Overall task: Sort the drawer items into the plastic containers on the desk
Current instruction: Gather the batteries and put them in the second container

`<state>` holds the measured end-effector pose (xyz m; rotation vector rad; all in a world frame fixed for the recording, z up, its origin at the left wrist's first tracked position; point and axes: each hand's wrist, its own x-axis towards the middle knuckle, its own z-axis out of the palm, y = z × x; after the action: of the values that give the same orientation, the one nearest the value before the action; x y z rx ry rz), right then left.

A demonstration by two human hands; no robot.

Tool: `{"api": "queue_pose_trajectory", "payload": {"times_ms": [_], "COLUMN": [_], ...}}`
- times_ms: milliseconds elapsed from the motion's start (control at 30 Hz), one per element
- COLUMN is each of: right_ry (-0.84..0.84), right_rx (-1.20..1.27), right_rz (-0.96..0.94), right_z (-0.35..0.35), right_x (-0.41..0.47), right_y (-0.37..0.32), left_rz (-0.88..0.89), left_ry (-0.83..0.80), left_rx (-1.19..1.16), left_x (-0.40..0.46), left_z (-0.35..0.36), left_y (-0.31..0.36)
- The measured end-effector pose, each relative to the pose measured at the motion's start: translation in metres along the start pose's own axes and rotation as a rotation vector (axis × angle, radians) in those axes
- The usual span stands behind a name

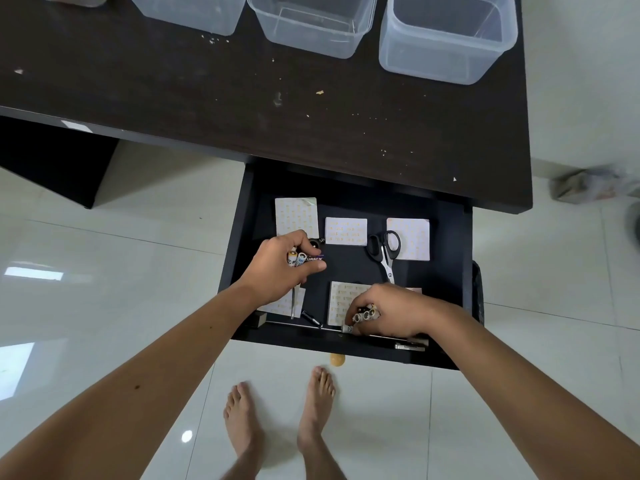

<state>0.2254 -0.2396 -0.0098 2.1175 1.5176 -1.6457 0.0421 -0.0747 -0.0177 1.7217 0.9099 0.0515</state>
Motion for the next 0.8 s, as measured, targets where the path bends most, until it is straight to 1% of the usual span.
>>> {"api": "queue_pose_trajectory", "payload": {"times_ms": [133,300,367,500,567,667,800], "right_ry": [-0.012,-0.013,0.017,0.121,0.172,0.227,0.273], "right_rx": [-0.008,0.071,0.180,0.509,0.617,0.719,0.793], "right_rz": [0.007,0.012,-0.011,-0.021,-0.008,0.039,0.053], "right_z": [-0.002,-0.004,-0.003,-0.010,-0.014,-0.015,-0.014], "right_x": [-0.003,-0.016,-0.022,-0.040,-0.045,-0.047,-0.049], "right_y": [0.000,0.004,0.008,0.014,0.016,0.015,0.012], "left_rz": [0.021,0.091,0.135,0.090,0.096,0.156,0.296], "left_ry": [-0.050,-0.186,-0.257,-0.315,-0.344,-0.449,-0.551], "left_rx": [0.078,0.111,0.110,0.100,0.142,0.296,0.732], "left_x": [0.001,-0.002,-0.004,-0.004,-0.004,-0.003,0.000], "left_z": [-0.001,0.000,0.000,0.000,-0.001,-0.003,-0.005], "left_y": [-0.003,-0.004,-0.004,-0.006,-0.008,-0.008,-0.003]}}
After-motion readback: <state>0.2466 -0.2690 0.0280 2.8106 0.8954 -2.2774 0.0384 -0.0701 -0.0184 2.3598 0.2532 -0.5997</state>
